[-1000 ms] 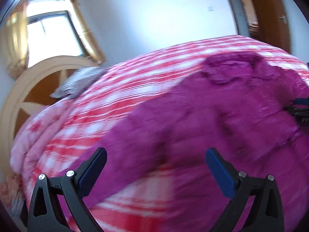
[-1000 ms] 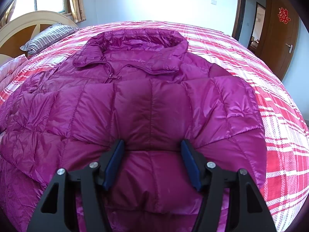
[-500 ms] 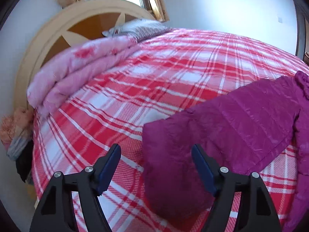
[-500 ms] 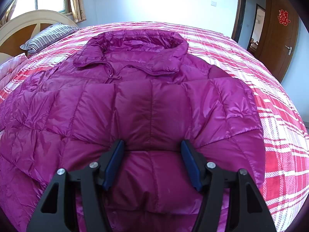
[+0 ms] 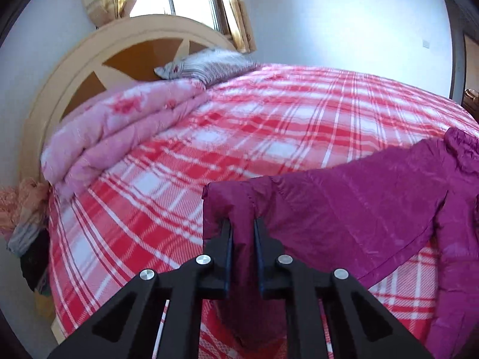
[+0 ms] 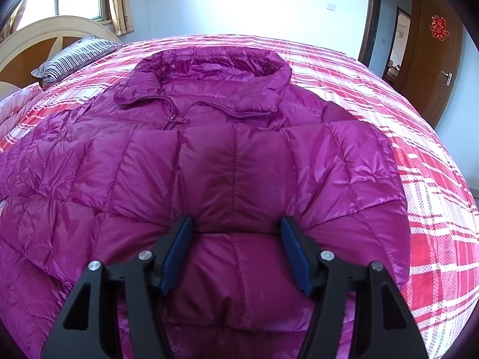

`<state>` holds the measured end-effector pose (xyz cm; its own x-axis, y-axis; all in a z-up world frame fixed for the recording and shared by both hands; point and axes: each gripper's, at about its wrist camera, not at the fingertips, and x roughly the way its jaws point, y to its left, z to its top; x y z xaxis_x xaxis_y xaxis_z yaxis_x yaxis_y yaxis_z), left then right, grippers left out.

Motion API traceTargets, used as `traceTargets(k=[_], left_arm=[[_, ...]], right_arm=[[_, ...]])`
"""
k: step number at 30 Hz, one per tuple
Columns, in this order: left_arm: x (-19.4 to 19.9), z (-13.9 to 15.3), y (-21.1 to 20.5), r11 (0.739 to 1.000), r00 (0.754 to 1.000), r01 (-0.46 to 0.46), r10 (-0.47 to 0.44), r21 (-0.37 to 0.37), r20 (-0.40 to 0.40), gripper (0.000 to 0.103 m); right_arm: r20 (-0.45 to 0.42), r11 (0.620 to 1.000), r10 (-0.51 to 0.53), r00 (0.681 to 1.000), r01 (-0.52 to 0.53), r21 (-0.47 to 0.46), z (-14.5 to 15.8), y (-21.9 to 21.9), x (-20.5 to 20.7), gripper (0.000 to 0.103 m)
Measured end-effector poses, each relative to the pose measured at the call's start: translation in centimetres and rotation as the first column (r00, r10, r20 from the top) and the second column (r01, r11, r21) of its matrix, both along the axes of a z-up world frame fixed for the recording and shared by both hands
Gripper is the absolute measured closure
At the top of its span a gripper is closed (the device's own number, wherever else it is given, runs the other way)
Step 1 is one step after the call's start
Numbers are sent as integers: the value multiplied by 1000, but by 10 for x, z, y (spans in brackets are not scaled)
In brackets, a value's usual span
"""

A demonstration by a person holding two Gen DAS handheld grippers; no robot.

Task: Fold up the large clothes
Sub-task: 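Grasp the other sleeve cuff with the left tool and lift it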

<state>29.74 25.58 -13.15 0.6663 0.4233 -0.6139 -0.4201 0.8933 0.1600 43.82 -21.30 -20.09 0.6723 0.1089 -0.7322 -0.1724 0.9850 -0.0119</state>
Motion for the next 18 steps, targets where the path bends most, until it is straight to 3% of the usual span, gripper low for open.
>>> traceTargets(k=[9, 18], left_arm=[[12, 58, -26, 997, 992, 79, -81, 22, 98, 94], [21, 133, -115, 960, 939, 264, -277, 91, 205, 94]], right_arm=[[1, 1000, 1, 1000, -1, 0, 0, 0, 0, 38], [0, 1000, 1, 1000, -1, 1, 0, 0, 0, 38]])
